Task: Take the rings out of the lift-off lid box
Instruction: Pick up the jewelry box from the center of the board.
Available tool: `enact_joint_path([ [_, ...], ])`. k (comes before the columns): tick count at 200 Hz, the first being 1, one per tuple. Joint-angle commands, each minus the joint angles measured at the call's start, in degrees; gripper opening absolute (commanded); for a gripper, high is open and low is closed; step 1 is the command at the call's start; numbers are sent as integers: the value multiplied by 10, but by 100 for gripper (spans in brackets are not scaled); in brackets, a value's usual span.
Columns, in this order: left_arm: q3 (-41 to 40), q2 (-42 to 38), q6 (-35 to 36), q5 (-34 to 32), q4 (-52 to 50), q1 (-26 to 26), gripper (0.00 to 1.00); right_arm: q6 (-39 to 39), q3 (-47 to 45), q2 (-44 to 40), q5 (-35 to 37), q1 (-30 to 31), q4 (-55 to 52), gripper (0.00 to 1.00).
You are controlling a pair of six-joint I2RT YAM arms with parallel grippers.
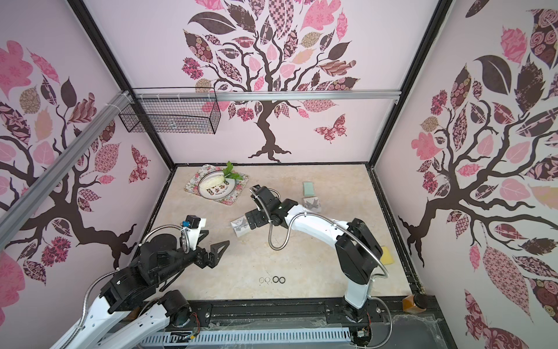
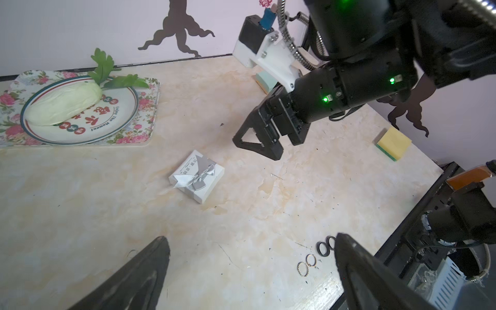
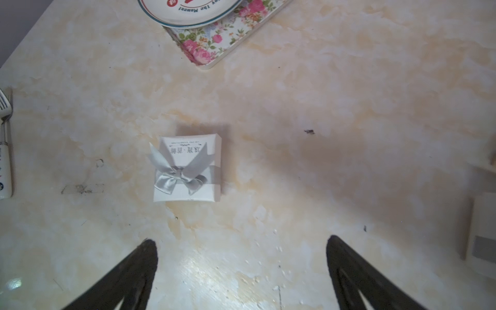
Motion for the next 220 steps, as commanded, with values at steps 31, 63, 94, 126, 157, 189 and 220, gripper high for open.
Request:
enact_joint_path([
  [31, 3, 20, 3, -6, -29, 0, 98, 35, 125, 150, -10, 49, -4, 100],
  [63, 1, 11, -1, -19, -28, 1, 98, 40, 181, 213, -14, 58, -14, 100],
  [94, -1, 3, -1, -22, -28, 1, 98, 40, 220, 261, -2, 59, -32, 100],
  [126, 0, 2, -1, -20, -28, 1, 98, 42, 232, 288, 19, 59, -39, 100],
  [157, 0, 1, 0, -16, -28, 1, 98, 44, 225, 290, 30, 59, -34, 100],
  [189, -1, 2, 1, -14, -27, 1, 98, 38, 217, 276, 39, 59, -32, 100],
  [220, -1, 3, 2, -11, -27, 1, 98, 35, 204, 252, 38, 59, -27, 100],
])
